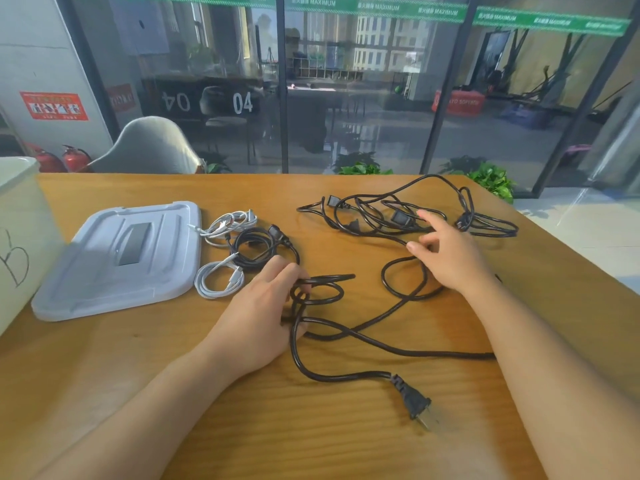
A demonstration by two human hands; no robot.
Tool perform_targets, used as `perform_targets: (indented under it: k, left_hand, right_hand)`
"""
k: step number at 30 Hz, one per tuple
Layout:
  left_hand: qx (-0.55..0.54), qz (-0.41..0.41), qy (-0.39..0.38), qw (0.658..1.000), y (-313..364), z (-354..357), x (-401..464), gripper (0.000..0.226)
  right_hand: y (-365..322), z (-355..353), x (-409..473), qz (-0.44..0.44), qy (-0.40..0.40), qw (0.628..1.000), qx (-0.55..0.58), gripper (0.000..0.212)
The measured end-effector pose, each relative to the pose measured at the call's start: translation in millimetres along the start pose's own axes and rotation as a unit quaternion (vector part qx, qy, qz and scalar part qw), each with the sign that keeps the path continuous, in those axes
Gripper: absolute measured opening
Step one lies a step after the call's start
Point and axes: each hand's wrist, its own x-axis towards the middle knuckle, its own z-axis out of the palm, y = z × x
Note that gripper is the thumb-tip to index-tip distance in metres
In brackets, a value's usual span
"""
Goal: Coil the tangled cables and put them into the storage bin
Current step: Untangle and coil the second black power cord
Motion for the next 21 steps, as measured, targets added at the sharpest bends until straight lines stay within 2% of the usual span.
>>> perform_targets:
  k: [4,6,8,11,14,17,21]
  left_hand:
    - [-0.009,0.010,-0.012,1.000,-6.0,0.4,-0.2,0.079]
    - [-0.018,0.020,-0.014,1.000,-7.2,-2.5,-1.3,0.093]
    - [-0.026,0.024,-0.008,0.999,-6.5,-7.0,-3.2,0.099]
    - [-0.034,0.026,-0.001,0.999,-5.5,-14.0,-8.3,0.103]
    - [-0.025,0.032,0.009,0.999,-4.6,-21.8,-14.1,0.091]
    - [-0.002,0.036,0.014,0.999,-3.5,-30.3,-16.4,0.071]
    - [0.023,0.020,0.000,1.000,-4.7,-33.0,-17.0,0.051]
  right_hand:
    - [-9.9,-25.2,-14.4,-0.035,0.065,0.995,0.061,0.027]
    - [-29.2,-29.3,-29.0,-0.081,0.048,0.989,0.116,0.016]
    - [-55.4,-27.4,-44.8,-0.141,-0.029,0.979,0.143,0.013]
    - [-83.3,-18.1,-62.2,-0.213,-0.186,0.948,0.146,0.011]
    - [-87.1,-9.2,-68.5,-0.238,-0.227,0.934,0.143,0.025]
    - [-75.4,-1.6,-67.2,-0.233,-0.209,0.944,0.107,0.016]
    - [-60.1,4.4,-56.2,-0.191,-0.116,0.974,0.036,0.003]
